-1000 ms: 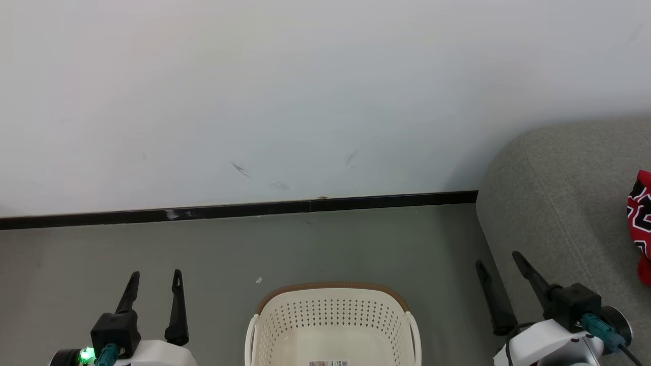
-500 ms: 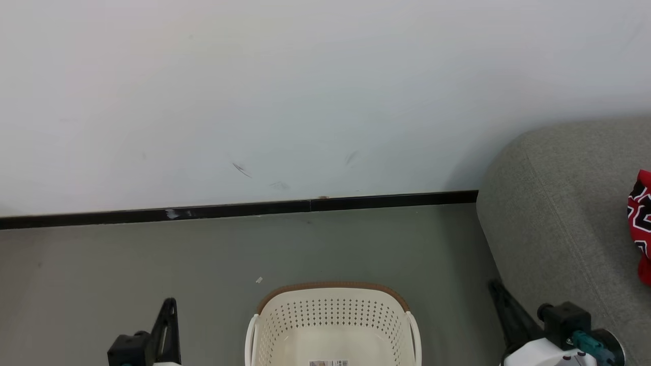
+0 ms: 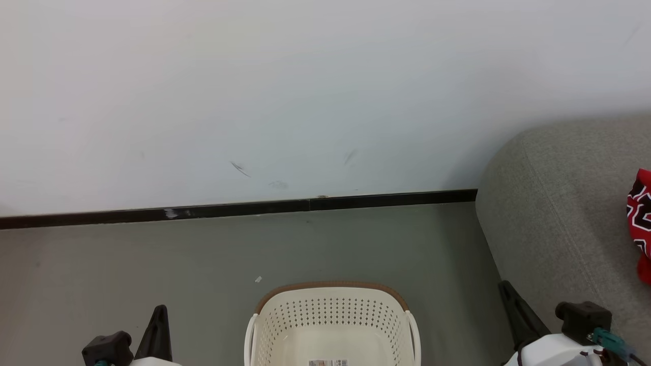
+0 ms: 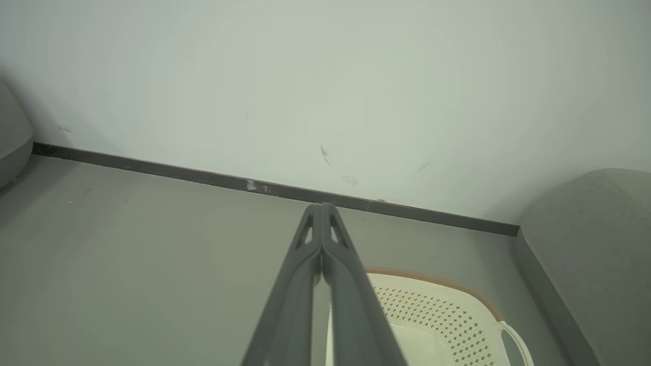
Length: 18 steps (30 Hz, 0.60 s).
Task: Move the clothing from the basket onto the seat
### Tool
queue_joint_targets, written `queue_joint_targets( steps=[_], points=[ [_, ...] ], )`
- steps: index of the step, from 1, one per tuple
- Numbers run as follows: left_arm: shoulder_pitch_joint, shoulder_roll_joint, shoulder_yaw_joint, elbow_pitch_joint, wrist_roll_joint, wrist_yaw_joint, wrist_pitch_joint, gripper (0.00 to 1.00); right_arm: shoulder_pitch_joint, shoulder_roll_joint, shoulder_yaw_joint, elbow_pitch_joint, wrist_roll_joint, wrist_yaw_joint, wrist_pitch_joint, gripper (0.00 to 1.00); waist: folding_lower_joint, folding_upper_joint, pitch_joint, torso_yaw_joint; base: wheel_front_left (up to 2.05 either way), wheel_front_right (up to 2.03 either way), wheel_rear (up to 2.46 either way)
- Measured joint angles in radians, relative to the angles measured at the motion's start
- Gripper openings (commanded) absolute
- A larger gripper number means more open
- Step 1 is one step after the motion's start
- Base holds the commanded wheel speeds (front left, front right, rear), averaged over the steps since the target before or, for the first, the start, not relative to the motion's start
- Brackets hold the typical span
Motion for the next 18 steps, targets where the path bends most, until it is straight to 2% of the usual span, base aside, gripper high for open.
queue_joint_targets(
  steps=[7, 18],
  points=[
    [-0.001, -0.008, 0.023, 0.0, -0.082, -0.025, 0.022, 0.0, -0.004, 0.0, -0.017, 0.007, 0.152, 0.0, 0.034, 0.0, 0.0014, 0.0, 0.002, -0.005, 0.0, 0.0, 0.0],
    [-0.002, -0.02, 0.061, -0.001, -0.214, -0.062, 0.065, 0.0, -0.011, 0.0, -0.027, 0.006, 0.339, 0.0, 0.076, 0.0, 0.0105, 0.0, 0.0, -0.011, 0.0, 0.0, 0.0]
  ],
)
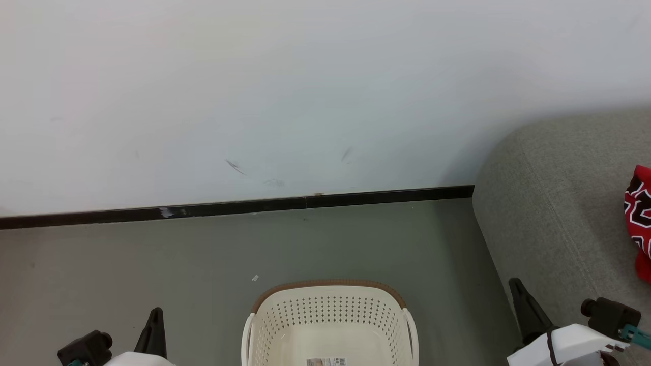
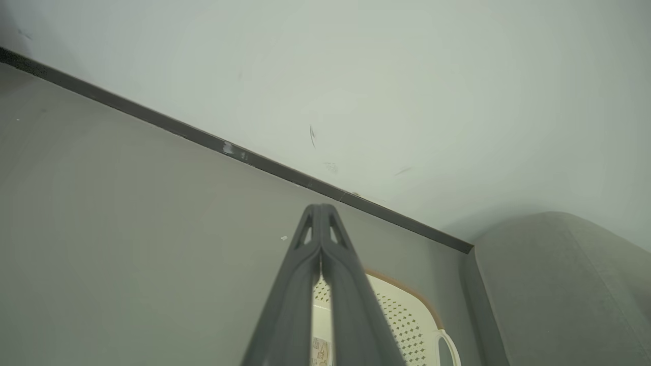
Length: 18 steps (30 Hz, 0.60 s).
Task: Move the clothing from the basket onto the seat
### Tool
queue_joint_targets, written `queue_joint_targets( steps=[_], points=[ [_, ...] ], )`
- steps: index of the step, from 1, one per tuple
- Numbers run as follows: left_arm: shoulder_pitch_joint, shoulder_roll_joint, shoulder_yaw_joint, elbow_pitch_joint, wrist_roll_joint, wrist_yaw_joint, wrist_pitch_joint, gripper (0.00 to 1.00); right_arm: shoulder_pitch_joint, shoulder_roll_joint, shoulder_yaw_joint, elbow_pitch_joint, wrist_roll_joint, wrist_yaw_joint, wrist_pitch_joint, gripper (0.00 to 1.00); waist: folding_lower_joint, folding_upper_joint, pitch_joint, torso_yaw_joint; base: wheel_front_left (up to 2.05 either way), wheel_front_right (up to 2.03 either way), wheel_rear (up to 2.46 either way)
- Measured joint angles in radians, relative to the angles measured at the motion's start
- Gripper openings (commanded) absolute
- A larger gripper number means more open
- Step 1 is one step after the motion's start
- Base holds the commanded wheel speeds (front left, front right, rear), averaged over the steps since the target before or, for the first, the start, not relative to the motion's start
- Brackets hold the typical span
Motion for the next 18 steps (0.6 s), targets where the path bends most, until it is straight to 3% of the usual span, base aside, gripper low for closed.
queue_joint_targets(
  steps=[8, 18],
  points=[
    [0.0, -0.007, 0.029, -0.002, -0.107, -0.035, 0.034, 0.0, -0.008, 0.0, -0.018, -0.001, 0.14, 0.0, 0.032, 0.0, 0.0062, 0.0, -0.005, -0.004, 0.0, 0.0, 0.0],
    [-0.002, -0.013, 0.058, -0.003, -0.219, -0.067, 0.067, 0.0, -0.011, 0.0, -0.03, 0.0, 0.285, 0.0, 0.067, 0.0, 0.0059, 0.0, -0.005, -0.008, 0.0, 0.0, 0.0]
  ],
)
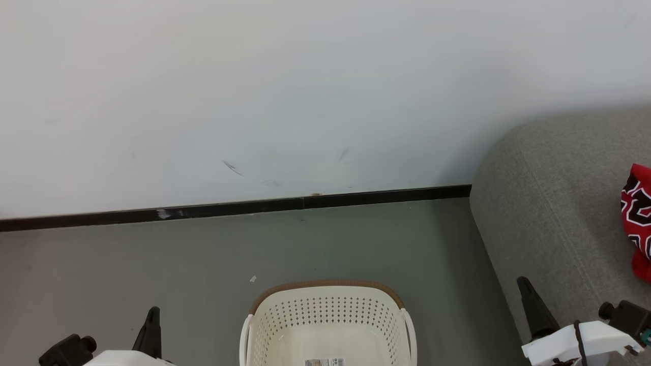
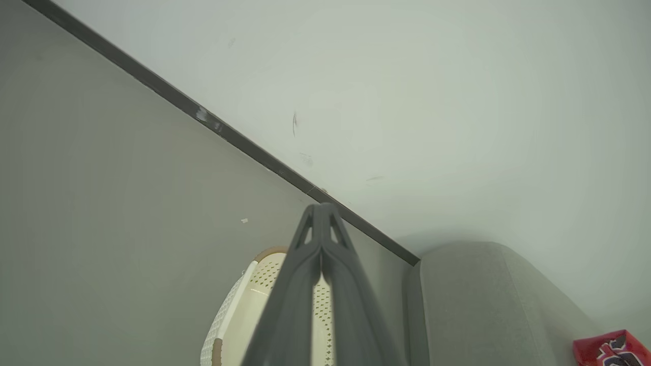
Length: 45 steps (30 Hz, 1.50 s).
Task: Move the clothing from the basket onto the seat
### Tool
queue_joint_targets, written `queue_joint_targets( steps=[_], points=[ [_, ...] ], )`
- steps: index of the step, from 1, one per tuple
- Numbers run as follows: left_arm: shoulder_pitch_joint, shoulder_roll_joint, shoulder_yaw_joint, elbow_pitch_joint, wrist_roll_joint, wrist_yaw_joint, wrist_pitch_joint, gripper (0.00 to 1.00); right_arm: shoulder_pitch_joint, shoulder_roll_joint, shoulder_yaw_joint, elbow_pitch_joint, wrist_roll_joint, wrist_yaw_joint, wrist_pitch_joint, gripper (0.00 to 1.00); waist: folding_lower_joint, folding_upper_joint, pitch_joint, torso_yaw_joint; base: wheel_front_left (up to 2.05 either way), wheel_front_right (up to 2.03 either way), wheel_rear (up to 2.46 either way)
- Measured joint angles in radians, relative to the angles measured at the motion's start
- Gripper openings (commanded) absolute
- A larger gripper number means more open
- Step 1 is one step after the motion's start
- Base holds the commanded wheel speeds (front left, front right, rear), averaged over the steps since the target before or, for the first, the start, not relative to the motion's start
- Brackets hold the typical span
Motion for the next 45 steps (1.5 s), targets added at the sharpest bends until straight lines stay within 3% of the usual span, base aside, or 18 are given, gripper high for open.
queue_joint_targets(
  steps=[14, 19, 45],
  points=[
    [-0.006, -0.016, 0.046, 0.001, -0.171, -0.052, 0.045, 0.0, -0.022, -0.001, -0.023, 0.01, 0.223, 0.0, 0.048, 0.0, -0.0116, 0.0, 0.013, -0.006, 0.0, 0.0, 0.0],
    [-0.02, -0.021, 0.061, 0.001, -0.233, -0.071, 0.063, 0.0, -0.022, -0.001, -0.03, 0.015, 0.304, 0.0, 0.065, 0.0, -0.014, -0.0001, 0.019, -0.008, 0.0, 0.0, 0.0],
    [-0.044, -0.045, 0.145, 0.005, -0.55, -0.163, 0.151, 0.0, -0.064, -0.003, -0.068, 0.026, 0.72, 0.0, 0.154, 0.0, -0.0158, 0.0, 0.033, -0.019, 0.0, 0.0, 0.0]
  ],
)
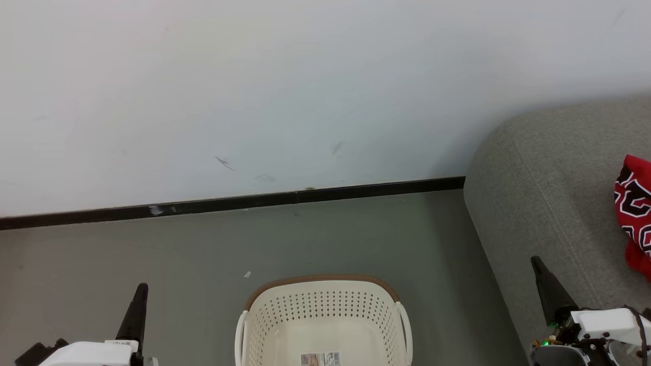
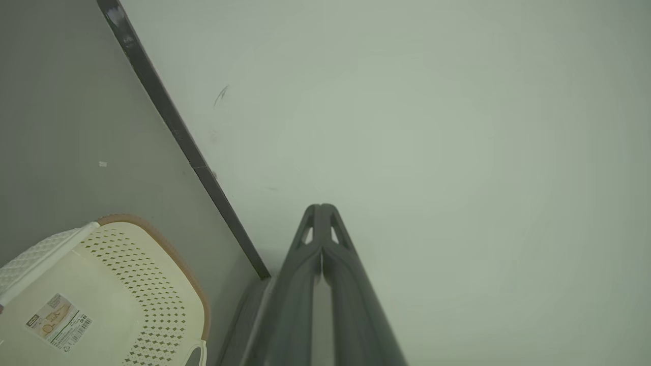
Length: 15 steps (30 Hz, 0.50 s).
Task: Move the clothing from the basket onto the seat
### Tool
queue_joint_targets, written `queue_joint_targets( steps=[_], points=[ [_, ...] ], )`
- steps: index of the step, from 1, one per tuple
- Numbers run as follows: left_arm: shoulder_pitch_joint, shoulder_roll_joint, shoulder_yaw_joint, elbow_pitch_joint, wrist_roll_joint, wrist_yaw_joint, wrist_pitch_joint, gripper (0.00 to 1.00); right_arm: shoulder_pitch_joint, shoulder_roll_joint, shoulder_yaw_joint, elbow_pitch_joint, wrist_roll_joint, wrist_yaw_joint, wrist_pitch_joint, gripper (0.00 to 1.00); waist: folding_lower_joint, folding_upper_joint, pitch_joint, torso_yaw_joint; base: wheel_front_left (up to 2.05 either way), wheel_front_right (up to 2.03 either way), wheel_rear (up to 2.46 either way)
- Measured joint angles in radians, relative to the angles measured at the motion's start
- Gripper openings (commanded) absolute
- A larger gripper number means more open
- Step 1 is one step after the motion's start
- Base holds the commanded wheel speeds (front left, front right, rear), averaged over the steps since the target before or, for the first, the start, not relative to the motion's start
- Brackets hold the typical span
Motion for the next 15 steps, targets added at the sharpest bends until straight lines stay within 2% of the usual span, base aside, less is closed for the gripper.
queue_joint_targets(
  steps=[7, 15],
  points=[
    [-0.002, -0.007, 0.021, 0.001, -0.081, -0.025, 0.025, 0.0, -0.002, -0.002, -0.011, 0.003, 0.111, 0.0, 0.023, 0.0, 0.0, 0.0, 0.002, -0.003, 0.0, 0.0, 0.0],
    [-0.005, -0.007, 0.023, 0.002, -0.086, -0.025, 0.025, 0.0, -0.016, -0.002, -0.013, 0.004, 0.113, 0.0, 0.025, 0.0, -0.0001, 0.0, 0.002, -0.003, 0.0, 0.0, 0.0]
  ],
)
